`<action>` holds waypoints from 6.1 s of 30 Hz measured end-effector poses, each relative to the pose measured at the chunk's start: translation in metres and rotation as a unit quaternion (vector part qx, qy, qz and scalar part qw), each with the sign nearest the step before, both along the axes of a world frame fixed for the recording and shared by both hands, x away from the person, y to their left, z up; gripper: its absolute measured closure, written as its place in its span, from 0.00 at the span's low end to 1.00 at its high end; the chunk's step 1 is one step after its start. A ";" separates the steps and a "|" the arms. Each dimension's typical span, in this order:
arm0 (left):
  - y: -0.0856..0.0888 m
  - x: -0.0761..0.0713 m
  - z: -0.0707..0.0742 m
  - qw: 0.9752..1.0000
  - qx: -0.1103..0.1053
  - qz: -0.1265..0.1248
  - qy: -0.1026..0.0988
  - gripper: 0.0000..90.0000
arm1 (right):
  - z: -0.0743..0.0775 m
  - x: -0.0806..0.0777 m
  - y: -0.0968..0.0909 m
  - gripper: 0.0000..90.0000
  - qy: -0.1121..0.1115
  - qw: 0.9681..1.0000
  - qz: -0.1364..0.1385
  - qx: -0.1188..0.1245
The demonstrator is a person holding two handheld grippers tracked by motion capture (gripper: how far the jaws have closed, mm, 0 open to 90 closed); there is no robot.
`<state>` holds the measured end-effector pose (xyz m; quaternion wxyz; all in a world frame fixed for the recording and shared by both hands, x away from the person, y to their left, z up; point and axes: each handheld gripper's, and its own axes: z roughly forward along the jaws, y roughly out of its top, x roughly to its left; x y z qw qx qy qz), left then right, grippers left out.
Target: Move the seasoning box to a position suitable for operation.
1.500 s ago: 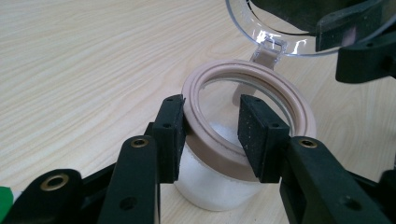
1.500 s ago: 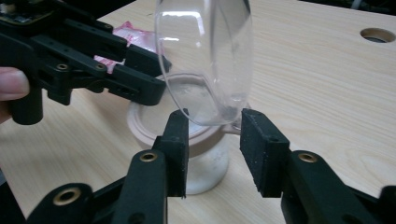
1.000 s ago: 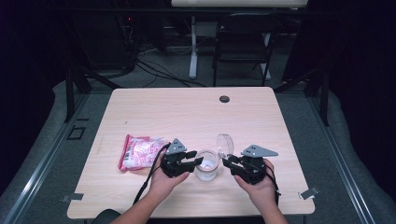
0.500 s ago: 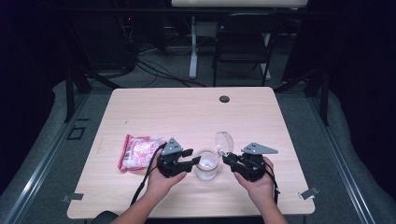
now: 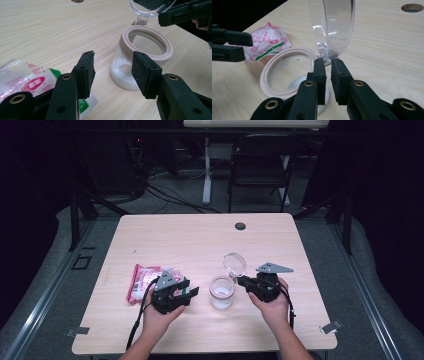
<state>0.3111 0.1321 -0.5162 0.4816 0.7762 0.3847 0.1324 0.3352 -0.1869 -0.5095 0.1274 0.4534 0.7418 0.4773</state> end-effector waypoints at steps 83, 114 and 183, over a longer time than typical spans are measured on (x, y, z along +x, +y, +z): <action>0.048 -0.016 -0.018 0.982 0.184 0.023 -0.043 0.44 | 0.002 0.017 0.006 0.52 -0.009 1.000 0.023 -0.014; 0.026 -0.004 -0.050 0.947 0.308 0.041 -0.077 0.44 | -0.003 0.018 0.009 0.51 -0.006 1.000 0.025 -0.016; 0.034 0.052 -0.053 0.974 0.200 0.106 0.028 1.00 | -0.004 0.020 0.003 0.51 -0.007 1.000 0.008 0.001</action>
